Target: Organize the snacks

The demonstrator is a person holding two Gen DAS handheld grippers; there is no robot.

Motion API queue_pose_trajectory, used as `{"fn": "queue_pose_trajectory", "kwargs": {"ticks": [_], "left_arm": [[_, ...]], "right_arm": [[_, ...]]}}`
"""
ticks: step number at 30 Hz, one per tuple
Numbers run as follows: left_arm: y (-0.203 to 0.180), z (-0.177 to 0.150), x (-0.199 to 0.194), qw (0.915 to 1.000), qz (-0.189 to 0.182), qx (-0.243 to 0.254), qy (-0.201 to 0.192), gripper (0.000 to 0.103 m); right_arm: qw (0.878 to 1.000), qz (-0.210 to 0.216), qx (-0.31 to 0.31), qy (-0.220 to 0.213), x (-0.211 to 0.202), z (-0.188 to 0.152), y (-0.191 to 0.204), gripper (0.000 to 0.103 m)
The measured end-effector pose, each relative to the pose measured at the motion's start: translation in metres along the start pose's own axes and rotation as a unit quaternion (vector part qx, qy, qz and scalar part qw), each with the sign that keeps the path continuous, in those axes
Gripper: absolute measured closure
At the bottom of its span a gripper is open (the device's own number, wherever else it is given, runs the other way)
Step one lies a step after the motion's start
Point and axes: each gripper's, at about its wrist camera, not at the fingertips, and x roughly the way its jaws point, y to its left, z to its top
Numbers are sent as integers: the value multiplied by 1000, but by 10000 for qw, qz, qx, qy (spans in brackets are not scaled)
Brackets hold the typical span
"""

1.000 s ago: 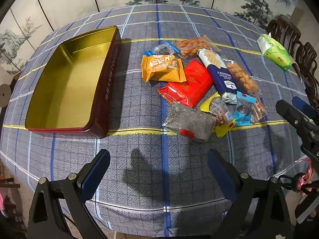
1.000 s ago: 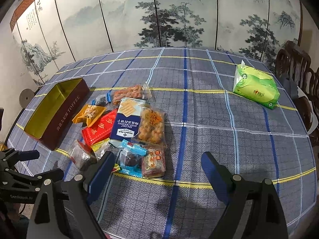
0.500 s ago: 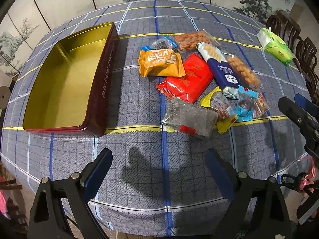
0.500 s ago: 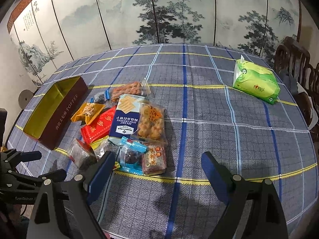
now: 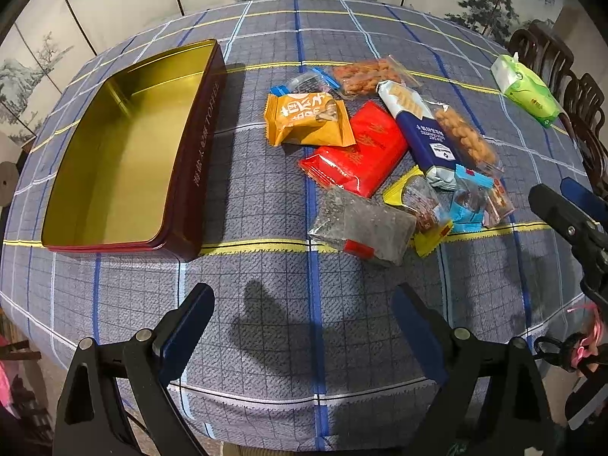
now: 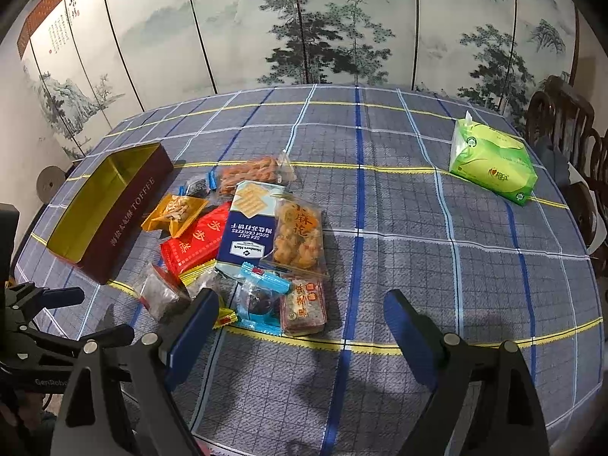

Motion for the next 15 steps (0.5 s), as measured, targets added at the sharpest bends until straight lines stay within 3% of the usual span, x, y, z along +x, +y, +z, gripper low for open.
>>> {"fn": "queue_pose_trajectory", "kwargs": {"ticks": [15], "left_arm": [[2,9,4,10000,1,-16,53,10]], "right_arm": [[10000,31,16,20,4,4,-1,12]]}}
